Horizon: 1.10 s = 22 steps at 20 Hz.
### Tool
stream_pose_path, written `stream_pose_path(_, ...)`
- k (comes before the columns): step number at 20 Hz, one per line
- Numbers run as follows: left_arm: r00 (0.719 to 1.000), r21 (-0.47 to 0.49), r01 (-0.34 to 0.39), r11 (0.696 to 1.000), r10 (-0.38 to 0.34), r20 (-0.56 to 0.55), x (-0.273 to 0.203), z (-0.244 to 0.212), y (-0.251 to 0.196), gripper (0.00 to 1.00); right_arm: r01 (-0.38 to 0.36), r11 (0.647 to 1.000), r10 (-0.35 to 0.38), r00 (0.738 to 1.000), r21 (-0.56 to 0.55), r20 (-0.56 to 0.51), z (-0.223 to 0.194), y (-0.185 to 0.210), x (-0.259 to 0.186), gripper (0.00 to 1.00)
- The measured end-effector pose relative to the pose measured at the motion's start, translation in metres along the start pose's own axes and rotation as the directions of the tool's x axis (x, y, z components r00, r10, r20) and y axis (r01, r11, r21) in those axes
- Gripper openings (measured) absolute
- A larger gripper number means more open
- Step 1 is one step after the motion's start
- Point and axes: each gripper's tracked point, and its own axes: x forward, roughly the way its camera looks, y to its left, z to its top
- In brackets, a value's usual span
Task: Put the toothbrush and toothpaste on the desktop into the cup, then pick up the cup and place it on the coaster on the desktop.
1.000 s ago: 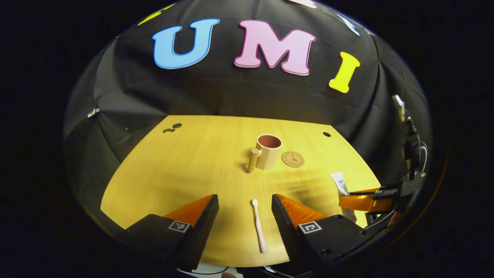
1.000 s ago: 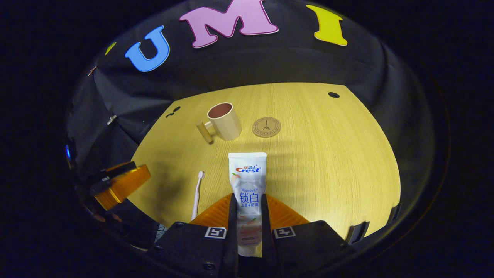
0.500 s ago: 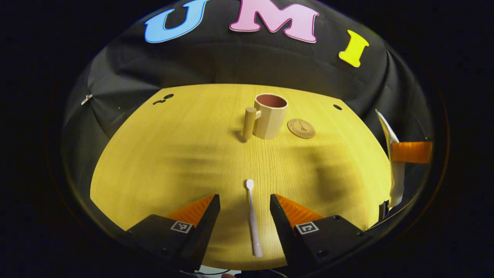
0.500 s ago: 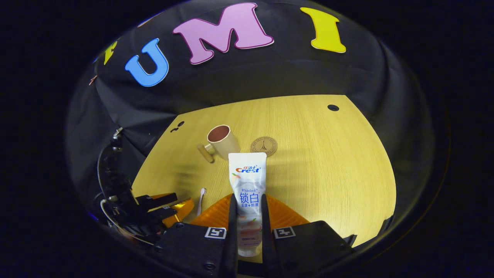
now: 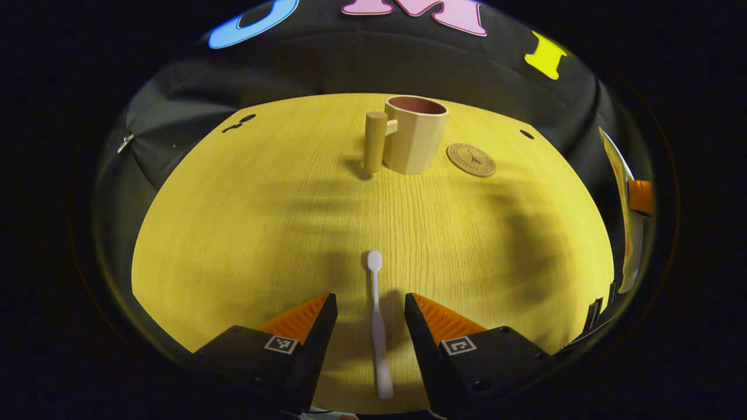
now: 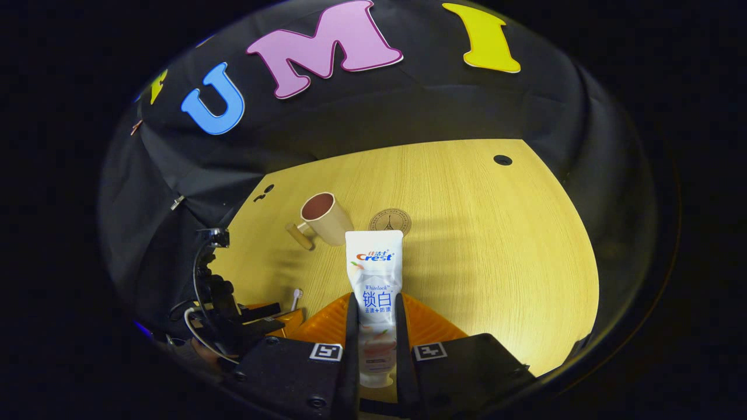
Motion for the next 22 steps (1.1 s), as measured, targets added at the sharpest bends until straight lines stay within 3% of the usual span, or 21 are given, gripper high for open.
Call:
stream_pose_path(5,1.0,0.017,-0.014,1.0,0.014,-0.019,0.008,-0.001,-0.001,0.73,-0.006,1.0,0.006,1.0,-0.001,-0.01,-0.002,-0.003,0.01,0.29)
stream_pose_path(9,0.999,0.025,-0.017,1.0,0.018,-0.028,0.009,-0.002,-0.005,0.63,-0.009,1.0,0.009,1.0,0.004,-0.009,0.001,-0.003,0.013,0.29)
stream_pose_path(12,0.998,0.02,-0.023,1.0,0.024,-0.063,0.008,-0.006,-0.006,0.63,-0.006,1.0,0.006,1.0,0.008,-0.006,0.001,-0.004,0.013,0.29)
stream_pose_path(13,0.997,0.019,-0.025,0.999,0.027,-0.078,0.006,-0.007,-0.006,0.53,-0.003,1.0,0.003,1.0,0.007,-0.005,0.001,-0.004,0.013,0.29)
stream_pose_path(16,0.995,0.019,-0.024,1.0,0.026,-0.096,0.007,-0.007,-0.005,0.5,0.003,1.0,-0.003,1.0,0.014,0.002,0.004,-0.005,0.01,0.29)
stream_pose_path(18,0.996,0.032,-0.017,0.999,0.02,-0.085,0.009,-0.005,-0.005,0.38,0.004,1.0,-0.004,1.0,0.021,0.011,0.005,-0.004,0.009,0.29)
stream_pose_path(20,0.998,0.041,-0.025,0.999,0.028,-0.063,0.008,-0.004,-0.003,0.15,0.007,1.0,-0.008,1.0,0.022,0.02,0.005,-0.003,0.006,0.29)
stream_pose_path(22,0.998,0.059,-0.014,0.998,0.017,-0.055,0.007,-0.003,-0.004,0.08,0.014,1.0,-0.015,0.999,0.022,0.031,0.005,0.0,0.0,0.29)
